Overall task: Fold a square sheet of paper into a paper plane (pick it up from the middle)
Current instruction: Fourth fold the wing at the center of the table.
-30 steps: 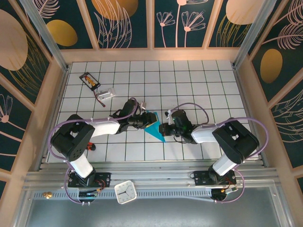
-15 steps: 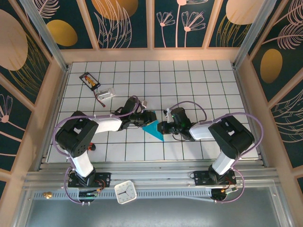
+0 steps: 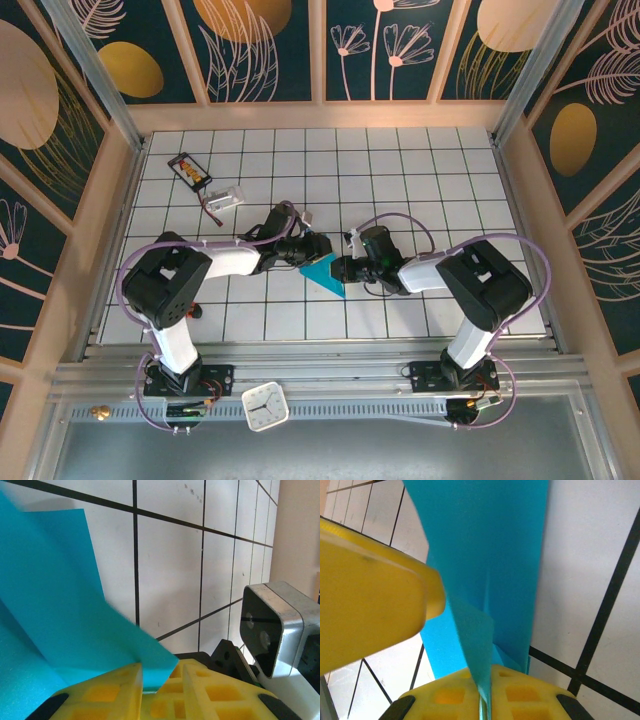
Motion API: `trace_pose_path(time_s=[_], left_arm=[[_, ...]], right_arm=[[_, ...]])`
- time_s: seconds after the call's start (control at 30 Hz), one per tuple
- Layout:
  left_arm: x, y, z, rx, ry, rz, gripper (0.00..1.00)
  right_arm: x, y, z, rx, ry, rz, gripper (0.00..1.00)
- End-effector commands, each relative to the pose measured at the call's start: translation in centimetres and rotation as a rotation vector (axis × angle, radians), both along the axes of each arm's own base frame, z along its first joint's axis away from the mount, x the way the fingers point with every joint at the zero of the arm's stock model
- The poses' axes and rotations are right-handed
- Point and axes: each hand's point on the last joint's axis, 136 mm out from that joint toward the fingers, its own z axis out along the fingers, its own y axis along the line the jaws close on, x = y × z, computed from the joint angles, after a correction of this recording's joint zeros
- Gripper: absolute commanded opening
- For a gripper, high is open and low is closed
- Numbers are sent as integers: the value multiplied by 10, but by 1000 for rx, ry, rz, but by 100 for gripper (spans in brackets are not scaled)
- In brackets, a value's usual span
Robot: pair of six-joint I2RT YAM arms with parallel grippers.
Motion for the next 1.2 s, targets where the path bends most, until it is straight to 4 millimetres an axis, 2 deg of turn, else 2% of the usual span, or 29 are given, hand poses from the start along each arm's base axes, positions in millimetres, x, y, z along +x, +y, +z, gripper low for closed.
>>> trace_pose_path(time_s=[0.0,0.23,0.4,0.5,0.7,0.97,1.17], left_arm=[[11,-3,4,-2,-30,5,28],[15,-3,7,-18,-38,14,27],[13,-7,34,-106,-88,12,27],[13,-11,39,-133,-99,-3,28],[22,-16,24,-97,-86,-10,28],[25,-4,-5,-26,-55,9,27],[25,6,-18,-1,-35,27,27]], right_arm=[[4,2,1,13,-9,12,13],[5,1,-1,8,-3,5,12],[5,0,-2,4,1,0,12],[5,0,-3,2,3,1,13],[4,0,-3,3,5,2,13],[5,-1,-1,4,1,-2,13],[5,0,-1,8,5,-3,16]])
